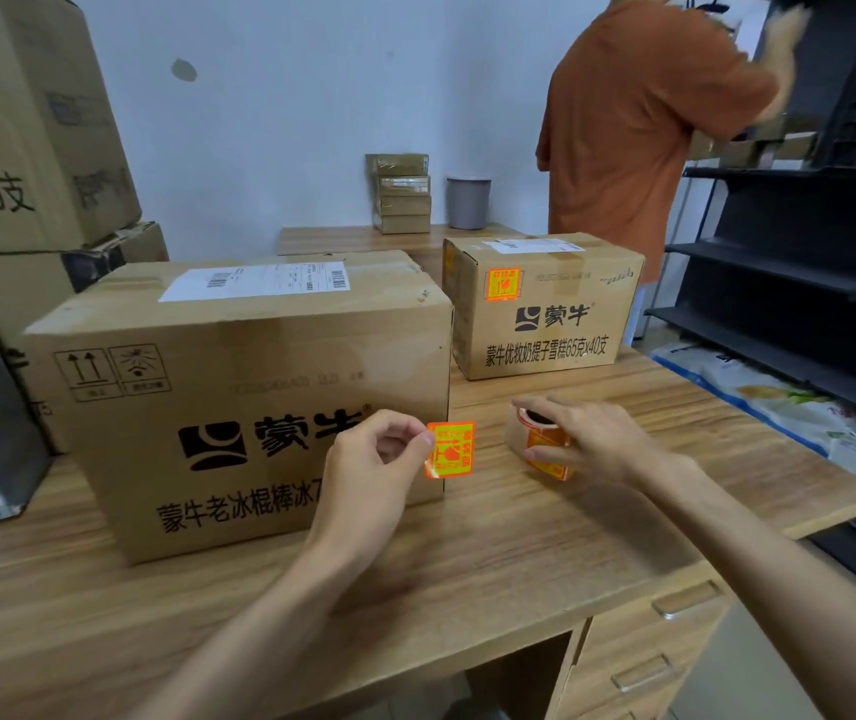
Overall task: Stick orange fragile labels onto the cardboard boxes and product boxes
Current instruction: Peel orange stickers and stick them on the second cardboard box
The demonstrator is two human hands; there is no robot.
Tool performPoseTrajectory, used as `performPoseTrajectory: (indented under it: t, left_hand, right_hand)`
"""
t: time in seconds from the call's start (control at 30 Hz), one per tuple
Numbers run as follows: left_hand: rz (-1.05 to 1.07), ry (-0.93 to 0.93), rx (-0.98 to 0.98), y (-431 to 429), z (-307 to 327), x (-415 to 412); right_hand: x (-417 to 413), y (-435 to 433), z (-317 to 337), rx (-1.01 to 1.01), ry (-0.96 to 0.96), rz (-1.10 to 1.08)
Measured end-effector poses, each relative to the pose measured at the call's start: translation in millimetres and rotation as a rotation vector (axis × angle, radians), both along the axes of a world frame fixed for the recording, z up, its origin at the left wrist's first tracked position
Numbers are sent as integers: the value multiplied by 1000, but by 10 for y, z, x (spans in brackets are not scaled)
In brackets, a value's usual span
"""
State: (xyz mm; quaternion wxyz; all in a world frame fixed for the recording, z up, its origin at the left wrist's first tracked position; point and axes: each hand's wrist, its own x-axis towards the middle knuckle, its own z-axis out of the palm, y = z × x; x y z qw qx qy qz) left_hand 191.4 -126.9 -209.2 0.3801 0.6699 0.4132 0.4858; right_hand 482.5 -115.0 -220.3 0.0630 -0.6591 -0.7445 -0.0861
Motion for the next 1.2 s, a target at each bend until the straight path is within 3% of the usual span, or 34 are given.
performPoseTrajectory:
  t: [0.13,0.23,0.27,0.33,0.43,0.57,0.93,1.1,1.2]
  left_hand:
    - [22,-75,-59,-10,8,4]
    - [49,-177,-104,-29,18,14]
    - [54,-214,-124,-39,22,12]
    - [49,-291,-171,-60,21,-6]
    - [52,-423,-252,-87,13,-52]
    - [70,-537,-323,-114,9,-138]
    - [131,-667,-346,-194,-36,-488]
    - [122,-506,-271,-233,-5,-798]
    - [148,-396,-164,-192,73,-1047]
  right_hand:
    - [1,-41,12,101,-1,-25]
    - [-58,-150,56,298,75,-78]
    - [-116,-210,71,372,198,-94]
    - [-376,-365,146,451,628,-68]
    - [-875,-544,274,308,1241,30]
    - [-1249,-591,268,54,1516,77]
    - [-1810,-528,277,-34,1673,85]
    - [-1964,-525,398,49,1573,175]
    - [-2049,-476,511,90,1405,249]
